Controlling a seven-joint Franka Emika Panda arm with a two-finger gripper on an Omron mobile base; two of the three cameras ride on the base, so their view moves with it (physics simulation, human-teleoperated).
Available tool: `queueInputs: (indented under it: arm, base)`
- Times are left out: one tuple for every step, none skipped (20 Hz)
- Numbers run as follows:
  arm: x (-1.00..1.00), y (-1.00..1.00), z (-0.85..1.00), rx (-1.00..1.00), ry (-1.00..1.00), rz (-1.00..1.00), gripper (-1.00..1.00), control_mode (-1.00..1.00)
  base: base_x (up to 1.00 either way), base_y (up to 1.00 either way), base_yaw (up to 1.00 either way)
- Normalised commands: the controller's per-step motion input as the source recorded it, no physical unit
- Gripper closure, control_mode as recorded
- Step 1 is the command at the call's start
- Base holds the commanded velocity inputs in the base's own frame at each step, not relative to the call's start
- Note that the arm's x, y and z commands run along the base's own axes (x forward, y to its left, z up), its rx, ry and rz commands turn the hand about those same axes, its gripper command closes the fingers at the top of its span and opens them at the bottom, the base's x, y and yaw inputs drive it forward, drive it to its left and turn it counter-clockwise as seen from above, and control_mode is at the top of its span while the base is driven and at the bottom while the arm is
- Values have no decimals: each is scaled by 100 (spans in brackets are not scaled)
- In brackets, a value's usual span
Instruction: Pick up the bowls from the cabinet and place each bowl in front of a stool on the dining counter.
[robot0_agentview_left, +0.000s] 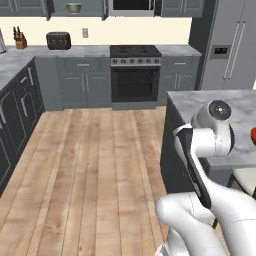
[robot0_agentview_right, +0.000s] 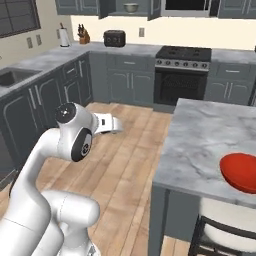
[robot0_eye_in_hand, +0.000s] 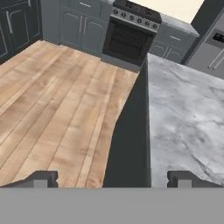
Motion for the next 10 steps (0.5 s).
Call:
queueInputs:
  arm:
    - [0, 0, 0, 0, 0, 0, -100, 100]
    - [0, 0, 0, 0, 0, 0, -100, 100]
    - [0, 0, 0, 0, 0, 0, -100, 100]
    - [0, 0, 0, 0, 0, 0, -100, 100]
    - [0, 0, 0, 0, 0, 0, -100, 100]
    - [0, 0, 0, 0, 0, 0, -100, 100]
    - [0, 0, 0, 0, 0, 0, -100, 100]
    - [0, 0, 0, 0, 0, 0, -100, 100]
    - [0, 0, 0, 0, 0, 0, -100, 100]
    - [0, 0, 0, 0, 0, 0, -100, 100]
  base:
    - [36, 100, 0]
    - [52, 100, 0]
    - [66, 99, 0]
    - [85, 93, 0]
    - [91, 84, 0]
    - [86, 71, 0]
    - [100, 71, 0]
    - [100, 60, 0]
    - [100, 39, 0]
    - [100, 26, 0]
